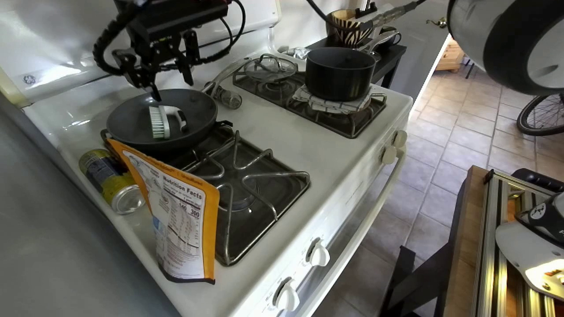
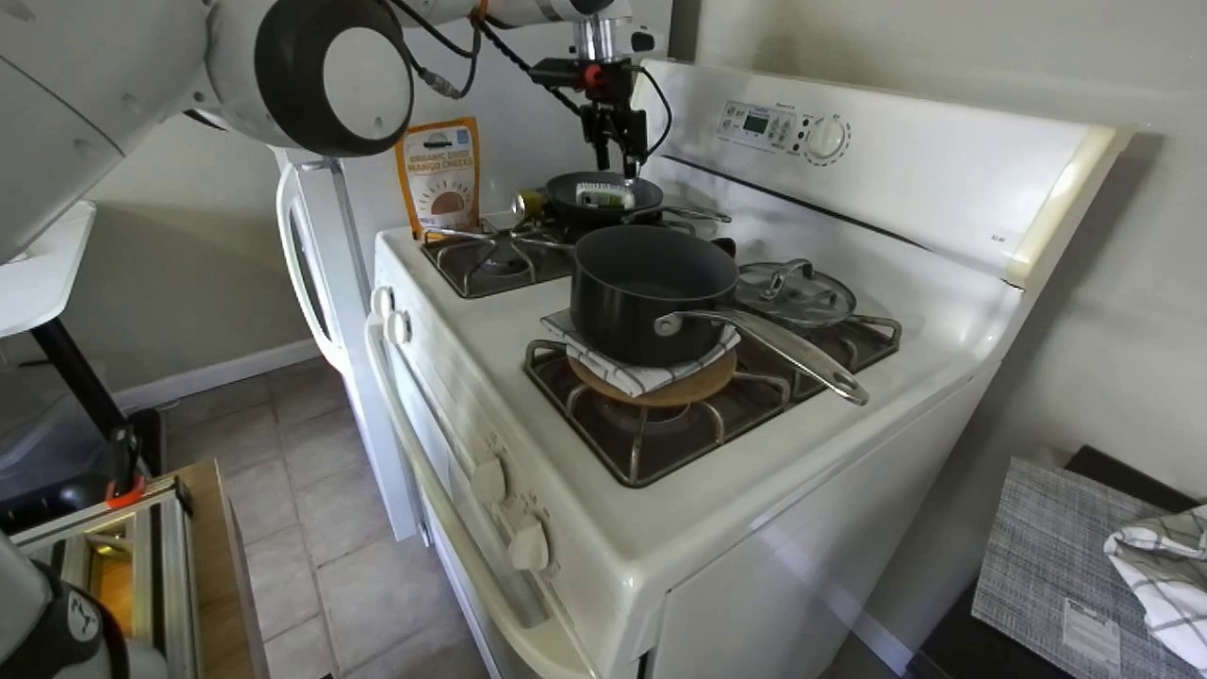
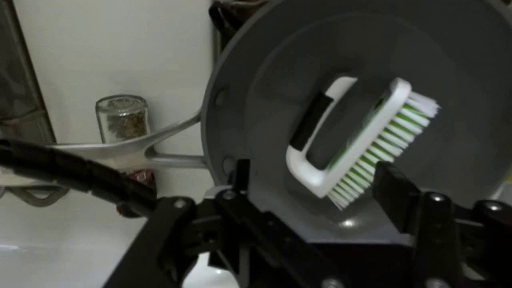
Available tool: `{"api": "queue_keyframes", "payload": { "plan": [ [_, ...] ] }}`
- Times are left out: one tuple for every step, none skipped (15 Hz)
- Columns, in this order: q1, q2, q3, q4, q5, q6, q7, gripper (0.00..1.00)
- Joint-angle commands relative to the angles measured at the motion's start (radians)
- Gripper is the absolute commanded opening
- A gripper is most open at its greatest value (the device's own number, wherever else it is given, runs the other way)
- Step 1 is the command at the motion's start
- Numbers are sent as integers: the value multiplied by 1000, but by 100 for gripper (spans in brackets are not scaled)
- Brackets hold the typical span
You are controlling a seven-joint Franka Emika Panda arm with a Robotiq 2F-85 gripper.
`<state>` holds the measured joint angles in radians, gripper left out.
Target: Put the brush in the pan.
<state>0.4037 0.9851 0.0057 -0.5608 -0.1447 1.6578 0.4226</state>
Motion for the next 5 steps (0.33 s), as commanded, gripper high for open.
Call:
{"api": "queue_keyframes", "payload": {
  "plan": [
    [9, -59, 14, 37, -1, -1, -81, 100],
    [13, -66, 21, 51, -3, 35, -139, 100],
    [22, -76, 25, 62, -6, 43, -179, 100],
    [11, -65, 12, 46, 0, 23, -116, 100],
    [22, -16, 7, 170, 7, -27, -150, 100]
  ]
}}
